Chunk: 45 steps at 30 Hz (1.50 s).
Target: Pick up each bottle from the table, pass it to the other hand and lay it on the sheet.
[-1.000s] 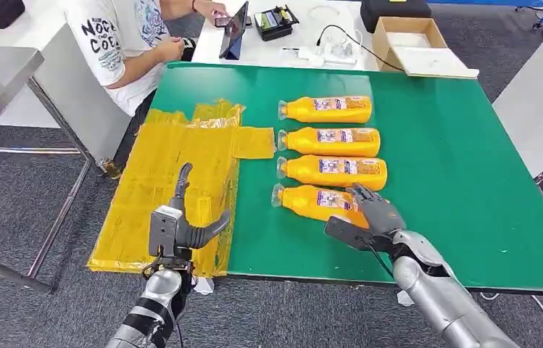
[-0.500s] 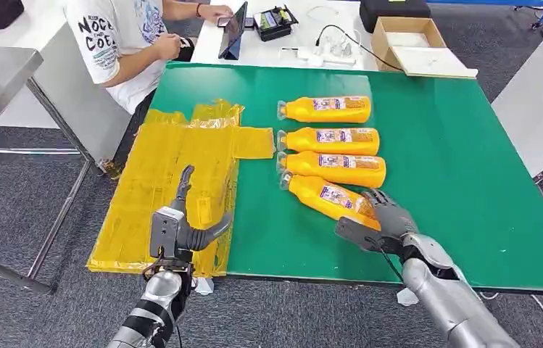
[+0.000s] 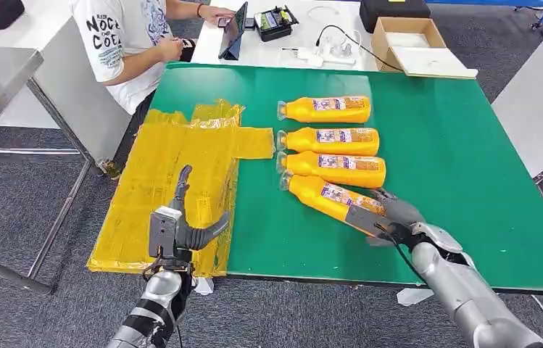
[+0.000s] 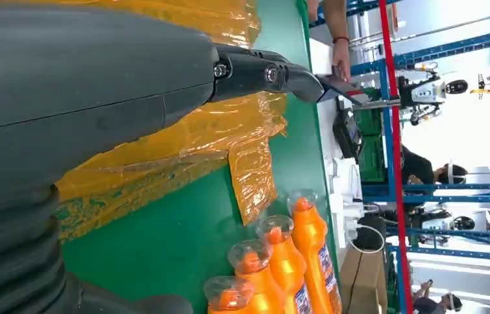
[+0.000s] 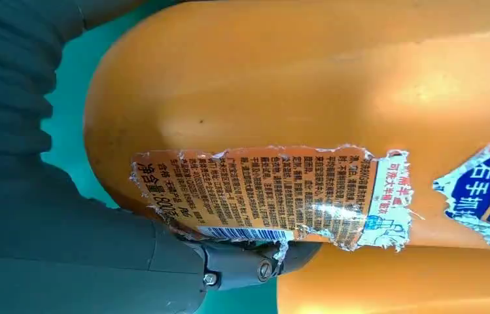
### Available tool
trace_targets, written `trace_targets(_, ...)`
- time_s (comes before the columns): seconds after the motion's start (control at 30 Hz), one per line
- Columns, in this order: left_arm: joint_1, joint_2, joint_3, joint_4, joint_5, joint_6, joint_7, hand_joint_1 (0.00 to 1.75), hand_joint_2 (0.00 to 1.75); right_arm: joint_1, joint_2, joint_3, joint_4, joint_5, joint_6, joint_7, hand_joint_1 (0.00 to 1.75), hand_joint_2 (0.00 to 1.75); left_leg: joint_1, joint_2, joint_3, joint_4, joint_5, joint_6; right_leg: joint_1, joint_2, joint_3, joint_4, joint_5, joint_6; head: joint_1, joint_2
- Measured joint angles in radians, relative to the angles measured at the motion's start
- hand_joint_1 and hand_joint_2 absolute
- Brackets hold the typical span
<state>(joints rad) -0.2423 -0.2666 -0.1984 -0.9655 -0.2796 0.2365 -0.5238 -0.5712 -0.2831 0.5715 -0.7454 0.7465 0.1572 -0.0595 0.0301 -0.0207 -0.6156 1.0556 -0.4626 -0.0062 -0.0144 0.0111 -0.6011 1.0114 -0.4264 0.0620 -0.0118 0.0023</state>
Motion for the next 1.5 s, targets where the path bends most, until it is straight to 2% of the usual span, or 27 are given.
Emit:
trace_targets(0.07,0.000,0.000,0.000,0.000,0.006,0.000,0.000,0.00,1.75,0.000,0.002,0.000,0.003,-0.006,-0.017,0.000,1.57,1.75,0.000,0.000,0.000,0.000,0.000,0.000,0.000,0.000,0.000,0.000,0.000,0.000,0.001,0.000)
trace_targets(0.13,0.000,0.000,0.000,0.000,0.008,0.001,0.000,0.00,1.75,0.002,0.006,0.000,0.004,-0.011,-0.036,0.003,1.57,1.75,0.000,0.000,0.000,0.000,0.000,0.000,0.000,0.000,0.000,0.000,0.000,0.000,0.001,0.000)
trace_targets(0.2,0.000,0.000,0.000,0.000,0.009,0.001,0.001,0.00,1.75,0.008,0.011,0.000,0.004,-0.014,-0.055,0.003,1.75,1.75,0.000,0.000,0.000,0.000,0.000,0.000,0.000,0.000,0.000,0.000,0.000,0.000,0.000,0.000)
trace_targets(0.43,0.002,0.000,0.000,0.000,0.011,0.000,0.002,0.00,1.75,0.027,0.021,-0.002,-0.001,-0.019,-0.098,0.003,1.75,1.75,0.000,0.000,0.000,0.000,0.001,0.001,0.000,0.000,0.000,0.000,0.000,0.000,0.000,0.000)
trace_targets(0.73,0.005,0.000,0.000,-0.001,0.011,-0.001,0.005,0.00,1.75,0.096,0.056,-0.050,-0.068,0.017,-0.211,-0.030,1.75,1.75,0.000,-0.001,-0.001,0.000,0.001,0.001,0.000,0.000,0.000,0.000,0.000,0.000,0.000,0.000)
trace_targets(0.93,0.011,0.000,0.000,-0.007,0.012,0.000,0.007,0.00,1.75,0.172,0.108,-0.127,-0.181,0.033,-0.330,-0.099,1.75,1.75,0.000,-0.001,-0.003,0.000,0.001,0.001,0.000,0.000,-0.002,0.000,0.000,0.000,0.000,0.000)
trace_targets(1.13,0.013,0.000,0.000,-0.015,0.045,0.011,-0.002,0.00,1.75,0.286,0.191,-0.235,-0.405,-0.040,-0.533,-0.247,1.75,1.75,0.000,-0.001,-0.004,0.000,0.001,0.001,0.000,-0.001,-0.003,0.000,0.000,0.000,0.000,0.000)
trace_targets(1.4,0.013,-0.001,0.001,-0.022,0.051,0.013,-0.005,0.00,1.75,0.349,0.245,-0.305,-0.561,-0.057,-0.551,-0.264,1.75,1.75,0.000,-0.001,-0.004,0.000,0.001,0.001,-0.001,-0.001,-0.004,0.000,0.000,0.000,0.001,0.000)
trace_targets(1.5,0.013,-0.001,0.002,-0.022,0.072,0.023,-0.008,0.00,1.75,0.365,0.259,-0.324,-0.590,-0.101,-0.587,-0.313,1.75,1.75,-0.001,-0.001,-0.004,0.000,0.001,0.001,-0.001,-0.001,-0.004,0.000,0.000,0.000,0.001,0.000)
